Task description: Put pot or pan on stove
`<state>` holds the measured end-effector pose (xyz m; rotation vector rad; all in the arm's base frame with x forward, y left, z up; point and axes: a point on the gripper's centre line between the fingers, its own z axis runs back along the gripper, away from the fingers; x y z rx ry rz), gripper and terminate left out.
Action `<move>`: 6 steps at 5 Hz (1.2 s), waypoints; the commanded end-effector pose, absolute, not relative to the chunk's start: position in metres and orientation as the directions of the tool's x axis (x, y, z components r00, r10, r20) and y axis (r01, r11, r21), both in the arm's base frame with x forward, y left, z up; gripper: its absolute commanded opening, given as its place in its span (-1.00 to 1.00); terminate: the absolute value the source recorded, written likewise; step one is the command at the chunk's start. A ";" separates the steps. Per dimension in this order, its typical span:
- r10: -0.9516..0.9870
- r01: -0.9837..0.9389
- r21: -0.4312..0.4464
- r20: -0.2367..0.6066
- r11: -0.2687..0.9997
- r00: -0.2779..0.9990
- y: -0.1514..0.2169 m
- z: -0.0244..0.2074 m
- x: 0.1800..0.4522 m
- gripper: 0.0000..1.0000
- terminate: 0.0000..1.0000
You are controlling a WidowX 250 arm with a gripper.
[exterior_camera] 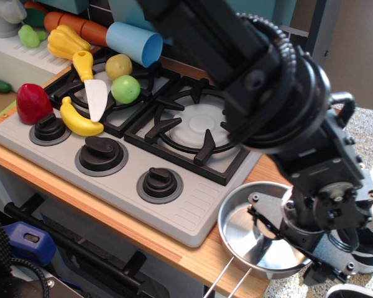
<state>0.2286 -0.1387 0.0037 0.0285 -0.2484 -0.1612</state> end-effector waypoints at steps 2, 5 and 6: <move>-0.165 0.158 0.046 0.241 0.986 0.956 -0.148 0.016 0.236 -1.00 -1.00; -0.208 0.190 0.136 0.139 0.972 0.968 -0.138 0.058 0.241 -1.00 -1.00; -0.214 0.192 0.171 0.123 0.966 0.969 -0.124 0.071 0.242 -1.00 -1.00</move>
